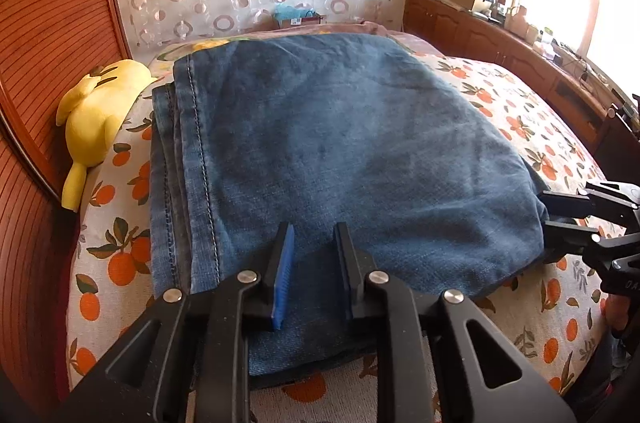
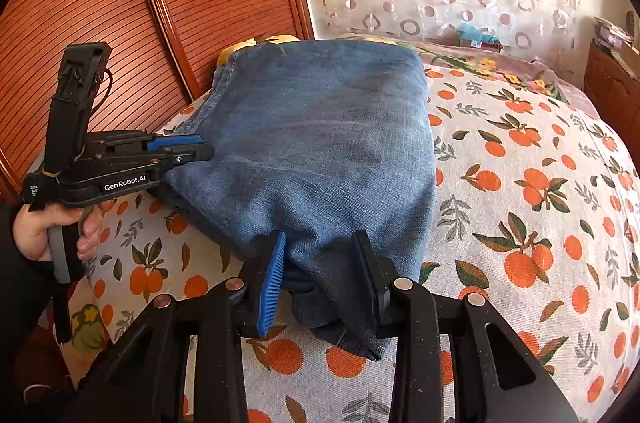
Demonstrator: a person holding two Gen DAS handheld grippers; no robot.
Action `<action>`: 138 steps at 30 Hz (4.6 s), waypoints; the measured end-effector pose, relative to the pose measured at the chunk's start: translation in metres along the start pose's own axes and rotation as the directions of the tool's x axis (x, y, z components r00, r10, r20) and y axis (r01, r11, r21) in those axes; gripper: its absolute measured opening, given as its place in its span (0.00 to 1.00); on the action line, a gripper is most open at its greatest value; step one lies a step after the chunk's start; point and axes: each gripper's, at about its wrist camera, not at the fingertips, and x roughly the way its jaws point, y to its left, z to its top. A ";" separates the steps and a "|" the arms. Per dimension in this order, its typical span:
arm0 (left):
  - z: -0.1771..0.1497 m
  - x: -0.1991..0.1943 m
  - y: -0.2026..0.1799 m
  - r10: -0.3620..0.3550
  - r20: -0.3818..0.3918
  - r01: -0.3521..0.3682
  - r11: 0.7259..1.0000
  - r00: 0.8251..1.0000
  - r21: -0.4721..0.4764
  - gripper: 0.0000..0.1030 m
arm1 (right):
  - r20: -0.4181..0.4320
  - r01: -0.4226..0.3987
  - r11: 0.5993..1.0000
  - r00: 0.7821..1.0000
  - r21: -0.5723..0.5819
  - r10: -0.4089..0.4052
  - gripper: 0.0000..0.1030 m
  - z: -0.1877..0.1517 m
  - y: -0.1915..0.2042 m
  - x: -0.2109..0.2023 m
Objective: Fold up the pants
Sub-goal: 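Position both open tools at the edge of the jeans stack, then close the right tool on the jeans stack while the left tool grasps it too, then lift and fold the jeans stack over with both tools, then open the right tool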
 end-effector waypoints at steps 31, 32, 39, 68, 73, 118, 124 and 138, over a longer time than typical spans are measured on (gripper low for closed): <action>0.025 -0.063 -0.023 -0.044 0.108 0.042 0.999 0.993 0.019 1.00 | 0.113 0.005 0.992 0.993 0.125 -0.019 0.38 -0.026 -0.034 -0.069; 0.026 -0.065 -0.022 -0.046 0.116 0.044 0.999 0.992 0.018 1.00 | 0.123 -0.003 0.991 0.992 0.137 -0.014 0.38 -0.026 -0.035 -0.072; 0.032 -0.061 -0.017 -0.027 0.118 0.025 1.000 0.993 0.017 1.00 | 0.087 0.013 0.981 0.996 0.196 -0.030 0.38 -0.009 -0.046 -0.053; -0.017 -0.031 0.037 0.043 0.013 -0.042 0.998 0.999 -0.053 1.00 | -0.059 0.069 0.972 0.997 0.226 -0.057 0.44 -0.008 -0.032 -0.021; 0.023 -0.044 0.019 0.029 0.066 -0.029 1.000 0.997 0.004 0.99 | -0.031 0.001 0.977 1.000 0.215 0.006 0.18 -0.008 -0.029 -0.023; 0.198 0.176 -0.143 0.150 -0.437 0.013 0.937 0.887 0.349 0.29 | 0.037 -0.103 0.977 0.995 0.187 0.098 0.13 -0.014 -0.041 -0.030; 0.195 0.164 -0.133 0.091 -0.413 0.054 0.944 0.906 0.326 0.11 | 0.040 -0.098 0.978 0.995 0.185 0.092 0.13 -0.013 -0.040 -0.033; 0.222 0.053 -0.076 -0.094 -0.193 0.131 0.973 0.977 0.191 0.05 | 0.148 -0.113 0.993 0.983 0.046 0.105 0.12 0.019 0.004 -0.088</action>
